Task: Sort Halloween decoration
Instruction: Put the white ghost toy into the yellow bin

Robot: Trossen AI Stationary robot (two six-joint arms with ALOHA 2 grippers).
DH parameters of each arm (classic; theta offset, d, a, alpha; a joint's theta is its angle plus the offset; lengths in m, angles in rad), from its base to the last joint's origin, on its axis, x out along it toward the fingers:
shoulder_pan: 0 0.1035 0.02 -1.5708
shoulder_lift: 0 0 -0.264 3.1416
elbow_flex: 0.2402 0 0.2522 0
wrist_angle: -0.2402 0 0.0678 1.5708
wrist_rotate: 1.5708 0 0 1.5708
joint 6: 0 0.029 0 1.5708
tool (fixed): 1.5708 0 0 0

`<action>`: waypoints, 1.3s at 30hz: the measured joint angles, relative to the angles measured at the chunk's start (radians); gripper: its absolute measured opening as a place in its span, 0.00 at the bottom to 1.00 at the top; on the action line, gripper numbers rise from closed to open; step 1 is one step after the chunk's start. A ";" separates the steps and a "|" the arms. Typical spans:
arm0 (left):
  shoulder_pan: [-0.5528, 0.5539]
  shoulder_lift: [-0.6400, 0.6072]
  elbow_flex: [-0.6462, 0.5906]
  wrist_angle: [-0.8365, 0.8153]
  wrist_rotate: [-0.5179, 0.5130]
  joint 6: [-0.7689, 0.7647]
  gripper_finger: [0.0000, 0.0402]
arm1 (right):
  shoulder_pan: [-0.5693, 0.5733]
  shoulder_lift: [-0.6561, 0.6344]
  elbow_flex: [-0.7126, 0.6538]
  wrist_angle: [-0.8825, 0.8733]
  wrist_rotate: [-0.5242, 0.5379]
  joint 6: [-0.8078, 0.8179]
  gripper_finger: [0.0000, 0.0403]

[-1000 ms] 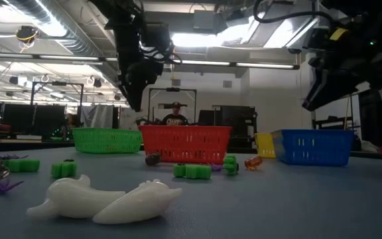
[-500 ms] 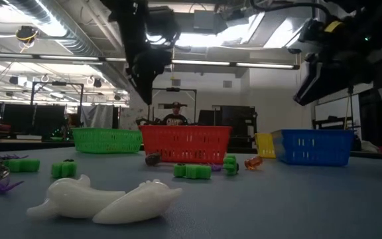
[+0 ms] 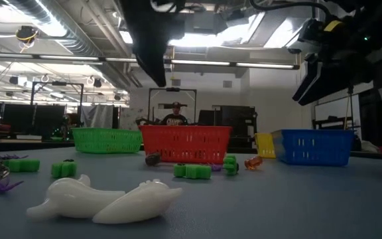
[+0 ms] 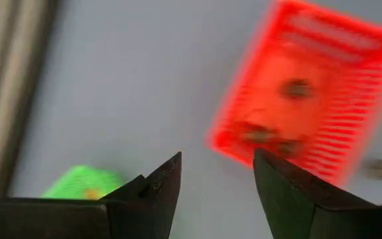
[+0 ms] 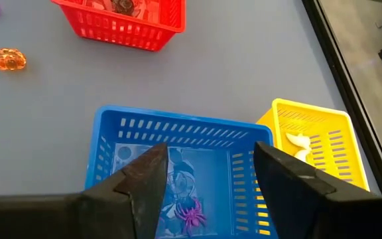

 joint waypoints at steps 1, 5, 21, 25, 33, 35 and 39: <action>-0.025 0.000 0.000 0.002 0.027 -0.020 0.43 | 0.000 0.000 0.000 0.000 0.000 0.002 0.55; -0.129 0.000 0.000 0.014 0.113 -0.126 0.43 | 0.000 0.000 0.000 0.000 0.000 0.004 0.55; -0.565 0.000 -0.117 0.376 0.126 -0.316 0.43 | 0.000 0.000 0.000 0.000 0.000 0.006 0.55; -0.639 0.000 -0.156 0.454 0.107 -0.315 0.43 | 0.000 0.000 0.000 0.000 0.000 0.006 0.55; -0.731 0.000 -0.291 0.689 0.004 -0.314 0.43 | 0.000 0.000 0.000 0.000 0.000 0.006 0.55; -0.747 0.000 -0.324 0.746 -0.018 -0.314 0.43 | 0.000 0.000 0.000 0.000 0.000 0.006 0.55; -0.767 0.000 -0.390 0.862 -0.061 -0.314 0.43 | 0.000 0.000 0.000 0.000 0.000 0.006 0.55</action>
